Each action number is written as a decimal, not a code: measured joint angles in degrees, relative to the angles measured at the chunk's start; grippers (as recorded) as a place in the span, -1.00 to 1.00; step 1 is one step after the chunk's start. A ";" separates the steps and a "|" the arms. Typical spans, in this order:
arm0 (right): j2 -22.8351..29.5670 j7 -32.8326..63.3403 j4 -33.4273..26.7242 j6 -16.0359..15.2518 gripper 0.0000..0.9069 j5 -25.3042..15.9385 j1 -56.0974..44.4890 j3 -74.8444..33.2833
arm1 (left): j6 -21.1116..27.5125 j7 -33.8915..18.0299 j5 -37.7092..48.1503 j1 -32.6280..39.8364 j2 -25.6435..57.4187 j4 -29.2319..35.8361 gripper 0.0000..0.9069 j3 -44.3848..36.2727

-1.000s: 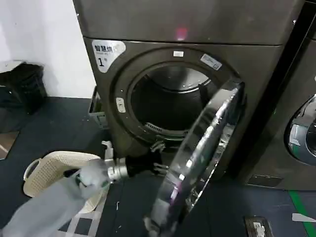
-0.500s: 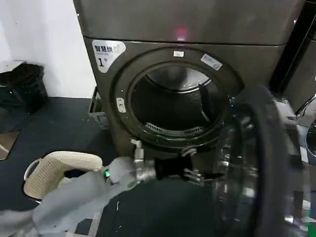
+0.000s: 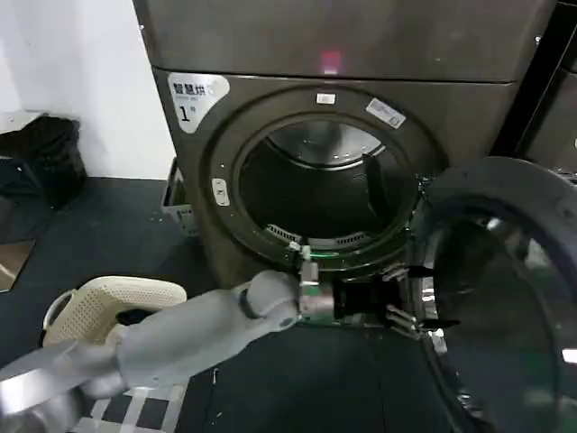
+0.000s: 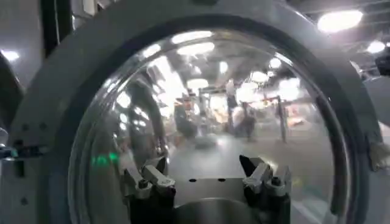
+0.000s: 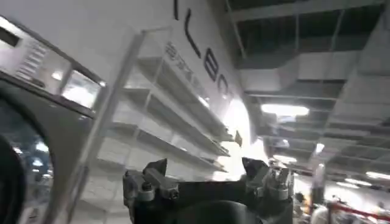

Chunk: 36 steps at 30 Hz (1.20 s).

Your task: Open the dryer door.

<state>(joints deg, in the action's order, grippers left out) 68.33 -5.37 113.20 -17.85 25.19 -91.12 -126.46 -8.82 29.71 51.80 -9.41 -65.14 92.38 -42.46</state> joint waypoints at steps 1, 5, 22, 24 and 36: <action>-0.12 0.18 -0.23 0.00 1.00 0.01 -0.19 -0.53 | 0.00 -0.04 -0.04 0.33 -0.83 -0.75 1.00 -0.39; -0.83 -0.05 -0.76 -0.06 1.00 0.20 -1.03 -2.41 | 0.00 -0.46 -0.38 1.41 -4.38 -3.74 1.00 -1.66; -3.64 -0.09 -3.95 0.41 1.00 0.14 -1.69 -6.77 | -2.62 -6.05 -1.03 1.50 -11.40 -10.08 1.00 -0.35; -3.83 -0.09 -4.01 0.45 1.00 0.14 -1.60 -6.85 | -4.41 -6.41 -1.11 1.02 -10.69 -9.97 1.00 0.28; -4.88 -0.10 -5.15 0.70 1.00 0.17 -0.92 -7.70 | -14.88 -11.74 -6.25 -3.87 -1.57 -5.01 1.00 5.98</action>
<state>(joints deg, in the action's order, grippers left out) 63.44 -5.47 108.05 -17.15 25.36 -92.04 -134.17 -23.71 17.97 45.56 -13.28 -66.71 87.37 -36.47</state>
